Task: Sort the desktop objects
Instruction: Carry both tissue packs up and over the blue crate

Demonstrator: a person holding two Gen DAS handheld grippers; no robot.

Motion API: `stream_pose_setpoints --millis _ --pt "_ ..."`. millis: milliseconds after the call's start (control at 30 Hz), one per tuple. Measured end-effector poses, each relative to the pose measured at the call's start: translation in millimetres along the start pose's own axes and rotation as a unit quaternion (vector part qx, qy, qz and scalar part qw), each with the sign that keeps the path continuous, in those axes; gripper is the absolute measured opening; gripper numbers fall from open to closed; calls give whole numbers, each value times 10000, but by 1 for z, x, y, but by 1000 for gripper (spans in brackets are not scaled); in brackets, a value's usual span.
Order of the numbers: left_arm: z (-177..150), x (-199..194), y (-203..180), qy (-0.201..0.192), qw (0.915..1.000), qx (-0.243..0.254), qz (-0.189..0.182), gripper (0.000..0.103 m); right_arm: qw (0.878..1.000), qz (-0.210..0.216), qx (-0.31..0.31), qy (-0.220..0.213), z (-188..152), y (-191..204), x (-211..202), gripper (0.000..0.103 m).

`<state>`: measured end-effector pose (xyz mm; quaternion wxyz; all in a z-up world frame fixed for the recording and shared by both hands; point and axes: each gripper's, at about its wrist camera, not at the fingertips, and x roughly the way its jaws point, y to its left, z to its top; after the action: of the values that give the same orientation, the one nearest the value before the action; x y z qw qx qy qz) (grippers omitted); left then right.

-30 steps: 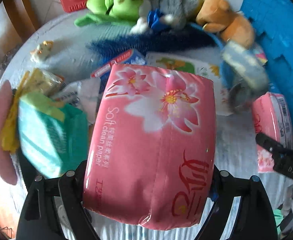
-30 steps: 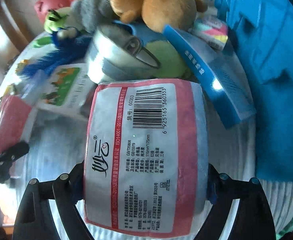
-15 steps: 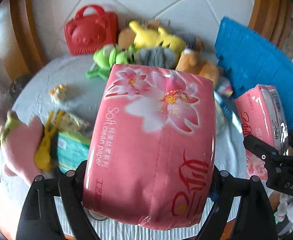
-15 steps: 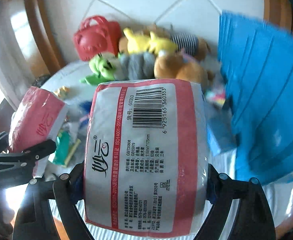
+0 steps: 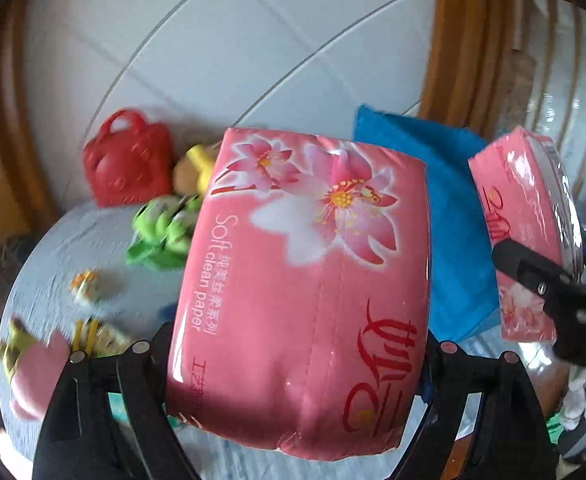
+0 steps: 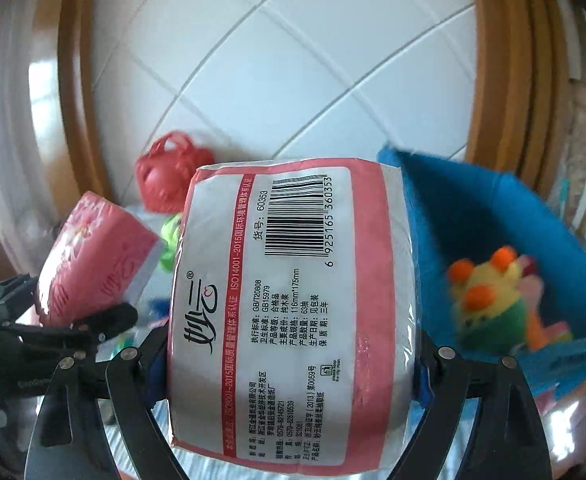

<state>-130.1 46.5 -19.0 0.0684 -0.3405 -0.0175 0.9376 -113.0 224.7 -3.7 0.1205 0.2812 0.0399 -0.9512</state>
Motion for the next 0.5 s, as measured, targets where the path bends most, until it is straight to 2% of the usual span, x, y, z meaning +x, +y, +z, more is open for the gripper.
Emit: stream_pose_setpoints --millis 133,267,367,500 --pt "33 8 -49 -141 9996 207 -119 86 9993 -172 98 -310 24 -47 -22 89" --pt "69 32 -105 -170 9986 260 -429 86 9986 -327 180 -364 44 -108 -32 89" --pt "97 57 -150 -112 9982 240 -529 86 9979 -495 201 -356 58 -166 -28 90" --pt "128 98 -212 26 9986 267 -460 86 9975 -653 145 -209 76 -234 -8 90"
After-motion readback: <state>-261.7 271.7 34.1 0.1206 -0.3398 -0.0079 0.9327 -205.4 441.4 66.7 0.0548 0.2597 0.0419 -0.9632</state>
